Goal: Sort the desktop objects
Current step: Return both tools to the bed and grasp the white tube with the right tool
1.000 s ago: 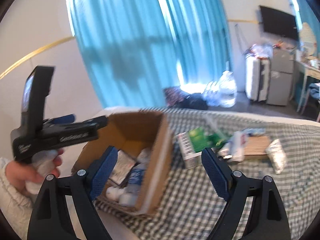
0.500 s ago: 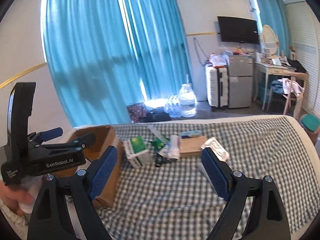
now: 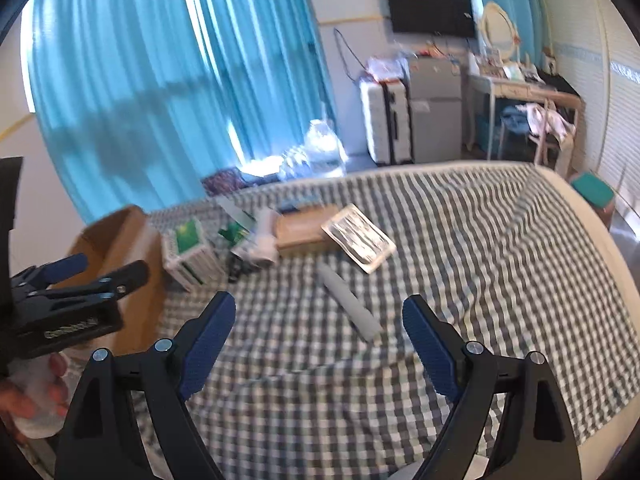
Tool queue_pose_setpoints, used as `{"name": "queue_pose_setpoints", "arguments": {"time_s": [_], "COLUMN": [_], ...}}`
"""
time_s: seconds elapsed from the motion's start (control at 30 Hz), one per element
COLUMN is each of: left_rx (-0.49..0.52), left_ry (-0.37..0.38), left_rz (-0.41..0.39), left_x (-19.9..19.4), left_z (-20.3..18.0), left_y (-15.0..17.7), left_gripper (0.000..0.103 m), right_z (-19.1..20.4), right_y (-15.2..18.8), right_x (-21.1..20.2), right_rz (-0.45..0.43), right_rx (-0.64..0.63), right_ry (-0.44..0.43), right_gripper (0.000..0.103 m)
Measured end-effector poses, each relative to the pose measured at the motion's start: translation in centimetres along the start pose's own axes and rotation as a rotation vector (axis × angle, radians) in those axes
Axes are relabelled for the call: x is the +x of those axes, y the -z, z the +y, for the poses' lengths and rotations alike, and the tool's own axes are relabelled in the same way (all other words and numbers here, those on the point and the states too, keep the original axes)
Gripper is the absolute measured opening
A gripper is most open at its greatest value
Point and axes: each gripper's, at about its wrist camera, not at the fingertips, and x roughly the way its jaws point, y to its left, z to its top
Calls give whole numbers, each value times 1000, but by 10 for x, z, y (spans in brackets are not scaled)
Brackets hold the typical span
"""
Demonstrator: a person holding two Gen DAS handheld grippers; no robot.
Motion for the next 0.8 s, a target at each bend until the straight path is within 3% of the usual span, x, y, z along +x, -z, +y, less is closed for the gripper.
{"name": "queue_pose_setpoints", "arguments": {"time_s": [0.1,0.3,0.63,0.77,0.8], "left_rx": [-21,-34,-62,-64,-70], "left_ry": [5,10,21,24,32], "left_rz": [37,97,137,147,153], "left_x": [25,76,147,168,174], "left_z": [-2,-10,-26,-32,-34], "left_y": [6,7,-20,-25,-26], "left_gripper": [103,103,103,103,103], "right_z": [-14,-29,-27,-21,-20], "right_y": [3,2,-5,3,4], "right_x": [30,96,179,201,202], "right_rz": [51,163,283,342,342], "right_rx": [30,34,-43,-101,-118], "right_ry": [-13,-20,-35,-25,-13], "right_gripper": [74,63,62,52,40]}}
